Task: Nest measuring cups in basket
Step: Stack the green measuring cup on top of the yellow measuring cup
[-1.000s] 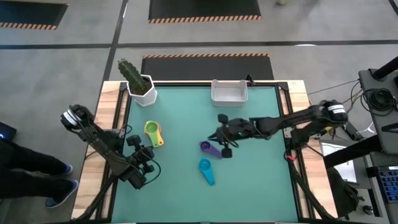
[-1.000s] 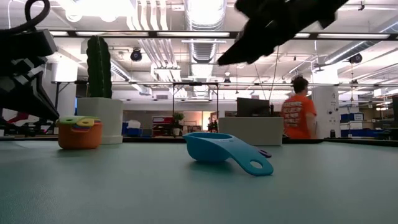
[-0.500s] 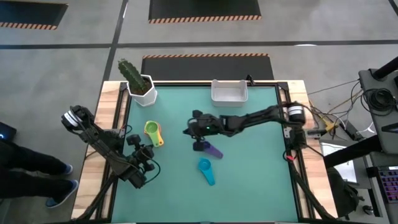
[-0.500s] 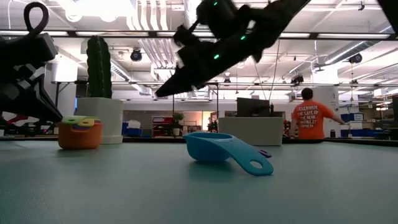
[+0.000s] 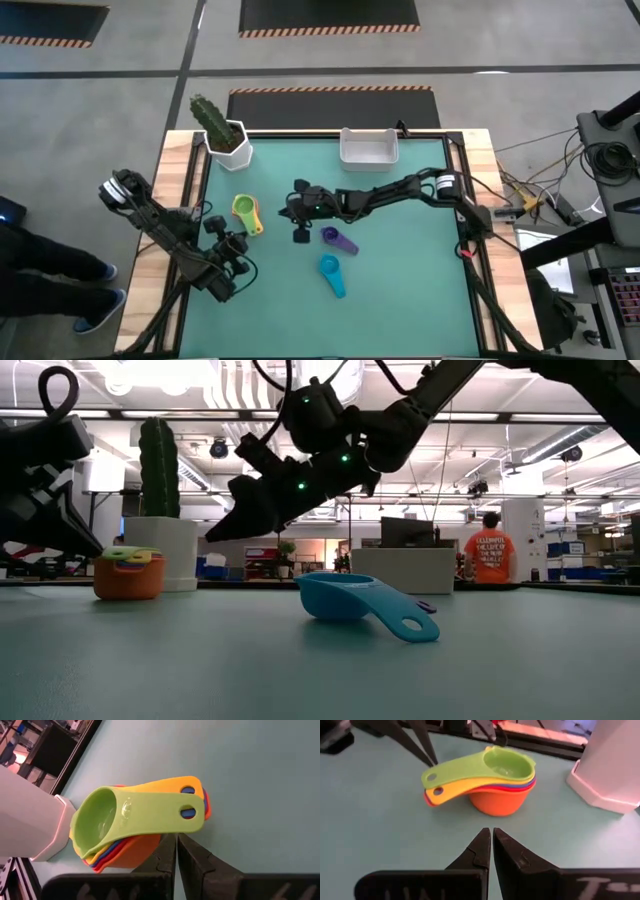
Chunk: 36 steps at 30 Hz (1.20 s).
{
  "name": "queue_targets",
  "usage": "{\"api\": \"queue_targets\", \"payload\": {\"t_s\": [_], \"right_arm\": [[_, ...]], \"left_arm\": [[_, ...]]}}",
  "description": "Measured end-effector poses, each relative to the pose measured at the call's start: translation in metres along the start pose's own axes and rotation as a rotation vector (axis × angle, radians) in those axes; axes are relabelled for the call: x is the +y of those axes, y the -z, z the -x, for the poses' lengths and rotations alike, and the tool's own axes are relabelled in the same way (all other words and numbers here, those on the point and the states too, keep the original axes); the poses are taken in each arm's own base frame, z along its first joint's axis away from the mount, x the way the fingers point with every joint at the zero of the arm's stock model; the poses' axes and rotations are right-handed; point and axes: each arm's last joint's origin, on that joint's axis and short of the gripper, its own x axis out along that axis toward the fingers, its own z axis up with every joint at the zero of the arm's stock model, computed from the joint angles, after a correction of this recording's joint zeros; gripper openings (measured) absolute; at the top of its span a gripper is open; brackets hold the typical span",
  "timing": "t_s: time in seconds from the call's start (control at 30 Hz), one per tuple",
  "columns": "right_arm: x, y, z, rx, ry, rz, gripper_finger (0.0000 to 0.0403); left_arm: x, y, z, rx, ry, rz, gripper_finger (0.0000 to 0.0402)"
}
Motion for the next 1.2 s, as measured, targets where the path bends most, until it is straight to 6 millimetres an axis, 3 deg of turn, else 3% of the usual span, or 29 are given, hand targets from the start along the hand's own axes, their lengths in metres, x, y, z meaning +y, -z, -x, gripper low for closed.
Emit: {"api": "queue_targets", "payload": {"t_s": [0.77, 1.2], "right_arm": [[0.0, -0.003, -0.003, -0.009, -0.001, -0.012, 0.0008], [0.004, 0.008, -0.022, -0.067, -0.003, -0.05, 0.0008]], "left_arm": [[-0.003, -0.005, 0.001, 0.02, 0.027, 0.025, 0.0], [-0.008, -0.001, -0.004, -0.002, -0.002, 0.034, 0.0]]}}
